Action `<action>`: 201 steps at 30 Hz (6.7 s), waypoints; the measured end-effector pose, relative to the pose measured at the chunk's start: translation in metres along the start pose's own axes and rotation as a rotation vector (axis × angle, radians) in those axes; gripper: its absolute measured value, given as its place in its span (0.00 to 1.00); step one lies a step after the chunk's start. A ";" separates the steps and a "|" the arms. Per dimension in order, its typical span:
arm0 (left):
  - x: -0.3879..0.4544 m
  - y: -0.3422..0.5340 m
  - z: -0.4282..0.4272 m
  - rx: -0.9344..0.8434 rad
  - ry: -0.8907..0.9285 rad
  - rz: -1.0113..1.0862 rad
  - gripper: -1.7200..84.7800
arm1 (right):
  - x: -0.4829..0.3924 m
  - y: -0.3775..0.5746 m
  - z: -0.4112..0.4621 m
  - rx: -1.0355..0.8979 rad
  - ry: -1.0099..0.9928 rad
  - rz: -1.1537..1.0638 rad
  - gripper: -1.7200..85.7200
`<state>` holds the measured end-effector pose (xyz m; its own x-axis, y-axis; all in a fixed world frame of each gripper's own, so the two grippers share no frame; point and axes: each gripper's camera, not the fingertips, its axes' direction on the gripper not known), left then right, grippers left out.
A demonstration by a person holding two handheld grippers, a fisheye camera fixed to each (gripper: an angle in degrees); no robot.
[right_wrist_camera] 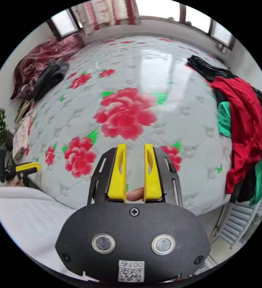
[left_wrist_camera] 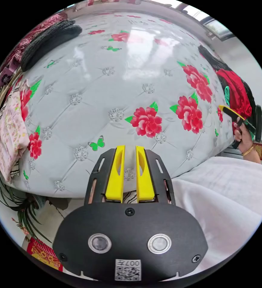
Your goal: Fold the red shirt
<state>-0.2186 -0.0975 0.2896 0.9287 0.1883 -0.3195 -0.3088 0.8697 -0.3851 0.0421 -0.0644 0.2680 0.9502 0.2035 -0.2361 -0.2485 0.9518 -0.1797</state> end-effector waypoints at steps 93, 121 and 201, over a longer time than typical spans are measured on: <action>-0.026 0.079 -0.079 0.400 -0.044 -0.104 0.01 | 0.014 0.108 -0.006 0.127 -0.174 -0.288 0.09; 0.056 0.053 -0.036 0.065 -0.026 0.041 0.10 | -0.003 0.078 0.011 -0.104 -0.525 -0.450 0.07; -0.102 -0.277 -0.044 0.383 0.193 -0.105 0.06 | -0.110 -0.201 0.077 0.072 -0.346 -0.359 0.02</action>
<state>-0.2368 -0.3773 0.3904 0.8845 0.0325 -0.4655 -0.0822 0.9928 -0.0867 0.0021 -0.2606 0.4040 0.9831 -0.0869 0.1614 0.1073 0.9866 -0.1228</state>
